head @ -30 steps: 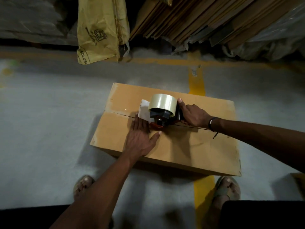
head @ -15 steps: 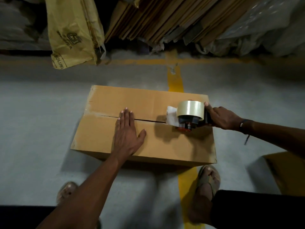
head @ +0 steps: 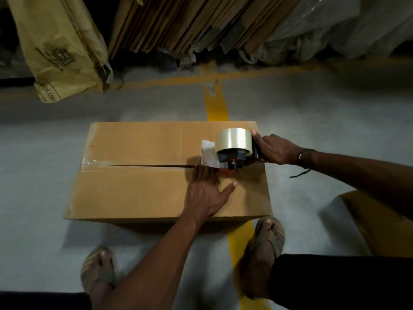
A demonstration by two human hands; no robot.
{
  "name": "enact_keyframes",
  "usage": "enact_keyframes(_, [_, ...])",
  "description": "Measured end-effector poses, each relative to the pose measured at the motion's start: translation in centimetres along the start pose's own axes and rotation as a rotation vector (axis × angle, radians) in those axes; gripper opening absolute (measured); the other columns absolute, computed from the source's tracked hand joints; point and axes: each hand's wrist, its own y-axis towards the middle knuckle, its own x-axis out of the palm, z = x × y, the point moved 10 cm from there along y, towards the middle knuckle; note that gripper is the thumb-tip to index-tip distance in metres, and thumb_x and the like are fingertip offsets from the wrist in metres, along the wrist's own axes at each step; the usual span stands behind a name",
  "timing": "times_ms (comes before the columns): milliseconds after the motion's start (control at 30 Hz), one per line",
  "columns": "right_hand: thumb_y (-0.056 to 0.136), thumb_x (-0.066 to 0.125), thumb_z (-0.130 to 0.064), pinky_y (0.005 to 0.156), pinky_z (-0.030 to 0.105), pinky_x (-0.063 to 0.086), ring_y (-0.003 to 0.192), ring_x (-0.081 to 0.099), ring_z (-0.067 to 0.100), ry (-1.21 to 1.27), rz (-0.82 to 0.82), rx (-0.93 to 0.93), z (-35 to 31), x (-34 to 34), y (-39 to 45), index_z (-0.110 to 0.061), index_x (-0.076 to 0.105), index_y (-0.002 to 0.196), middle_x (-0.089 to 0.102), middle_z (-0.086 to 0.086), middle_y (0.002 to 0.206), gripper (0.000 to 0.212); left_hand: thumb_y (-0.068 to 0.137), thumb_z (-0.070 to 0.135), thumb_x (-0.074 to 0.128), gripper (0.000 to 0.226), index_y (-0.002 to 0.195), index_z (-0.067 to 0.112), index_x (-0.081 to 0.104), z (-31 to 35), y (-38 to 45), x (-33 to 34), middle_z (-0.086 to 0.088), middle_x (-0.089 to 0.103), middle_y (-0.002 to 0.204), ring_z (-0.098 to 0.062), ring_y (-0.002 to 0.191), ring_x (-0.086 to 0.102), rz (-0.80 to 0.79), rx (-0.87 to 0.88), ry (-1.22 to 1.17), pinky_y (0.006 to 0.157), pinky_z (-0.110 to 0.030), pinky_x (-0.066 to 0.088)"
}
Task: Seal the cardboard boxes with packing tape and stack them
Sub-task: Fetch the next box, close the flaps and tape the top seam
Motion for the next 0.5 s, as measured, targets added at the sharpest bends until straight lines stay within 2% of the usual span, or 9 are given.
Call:
enact_keyframes(133, [0.103,0.004,-0.062,0.063,0.025,0.043,0.058,0.064,0.016,0.004,0.009,0.040,2.7,-1.8,-1.2,-0.010,0.067,0.072,0.067,0.001,0.062,0.087,0.095,0.082,0.031,0.107,0.165,0.010,-0.007,-0.4,0.1,0.5,-0.011,-0.010,0.174,-0.024,0.160,-0.012,-0.072,-0.047,0.017,0.131,-0.043,0.003])
enact_keyframes(333, [0.101,0.003,-0.061,0.067,0.029,0.048,0.065,0.064,0.021,0.061,-0.002,0.115,9.6,-4.1,-5.3,-0.011,0.061,0.075,0.067,0.007,0.069,0.080,0.094,0.085,0.019,0.108,0.164,0.008,-0.011,-0.6,0.3,1.3,-0.009,-0.022,0.171,-0.019,0.158,-0.022,-0.134,-0.088,0.076,0.131,-0.044,0.001])
enact_keyframes(500, [0.102,0.003,-0.059,0.067,0.028,0.047,0.064,0.062,0.021,0.082,0.000,0.133,10.9,-4.5,-5.6,-0.010,0.060,0.073,0.065,0.008,0.070,0.081,0.094,0.085,0.017,0.107,0.163,0.010,-0.017,-0.5,0.2,1.4,-0.008,-0.028,0.170,-0.018,0.156,-0.027,-0.159,-0.090,0.093,0.130,-0.043,-0.002])
